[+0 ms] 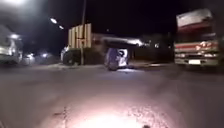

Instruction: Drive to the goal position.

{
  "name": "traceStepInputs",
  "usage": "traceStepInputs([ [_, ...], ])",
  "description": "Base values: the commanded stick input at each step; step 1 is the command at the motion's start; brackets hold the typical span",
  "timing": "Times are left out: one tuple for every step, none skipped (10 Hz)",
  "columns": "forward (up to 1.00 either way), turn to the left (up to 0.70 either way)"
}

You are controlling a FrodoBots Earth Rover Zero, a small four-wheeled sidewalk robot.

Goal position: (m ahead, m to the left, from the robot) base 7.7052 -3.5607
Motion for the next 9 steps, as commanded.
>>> traceStepInputs([
  [0.7, 0.0],
  [0.7, -0.17],
  [0.7, -0.35],
  [0.7, -0.35],
  [0.7, -0.35],
  [0.7, 0.0],
  [0.7, 0.0],
  [0.7, 0.0],
  [0.7, 0.0],
])
